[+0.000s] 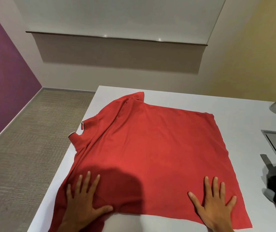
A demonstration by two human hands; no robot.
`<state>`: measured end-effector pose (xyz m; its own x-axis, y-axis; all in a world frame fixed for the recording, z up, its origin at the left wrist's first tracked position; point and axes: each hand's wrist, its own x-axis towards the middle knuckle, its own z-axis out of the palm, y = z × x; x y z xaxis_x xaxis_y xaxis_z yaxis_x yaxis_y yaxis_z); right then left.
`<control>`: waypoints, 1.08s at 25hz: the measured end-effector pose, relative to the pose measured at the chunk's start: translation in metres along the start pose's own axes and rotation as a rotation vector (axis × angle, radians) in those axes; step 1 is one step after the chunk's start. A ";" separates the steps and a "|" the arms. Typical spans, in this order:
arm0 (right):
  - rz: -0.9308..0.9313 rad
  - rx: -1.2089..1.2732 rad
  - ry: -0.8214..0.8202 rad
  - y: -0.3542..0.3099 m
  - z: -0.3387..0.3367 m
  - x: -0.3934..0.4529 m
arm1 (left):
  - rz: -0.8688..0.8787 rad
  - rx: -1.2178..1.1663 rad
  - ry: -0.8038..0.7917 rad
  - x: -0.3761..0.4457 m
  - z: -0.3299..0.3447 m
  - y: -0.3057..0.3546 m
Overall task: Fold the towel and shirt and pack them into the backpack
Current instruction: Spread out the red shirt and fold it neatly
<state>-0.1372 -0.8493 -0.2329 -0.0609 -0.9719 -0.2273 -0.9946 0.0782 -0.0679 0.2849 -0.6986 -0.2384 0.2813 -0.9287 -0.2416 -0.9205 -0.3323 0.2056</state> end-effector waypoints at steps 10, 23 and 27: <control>-0.155 0.233 0.185 -0.017 -0.044 0.116 | 0.133 -0.128 0.324 0.162 -0.084 0.037; -0.245 0.198 0.205 -0.073 -0.077 0.307 | 0.095 -0.107 0.046 0.382 -0.123 0.014; -0.217 0.105 0.138 -0.077 -0.070 0.330 | 0.078 -0.128 -0.070 0.396 -0.112 0.016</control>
<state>-0.0864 -1.1912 -0.2345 0.1342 -0.9890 -0.0621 -0.9720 -0.1192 -0.2024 0.4123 -1.0899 -0.2248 0.1865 -0.9403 -0.2848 -0.8953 -0.2820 0.3448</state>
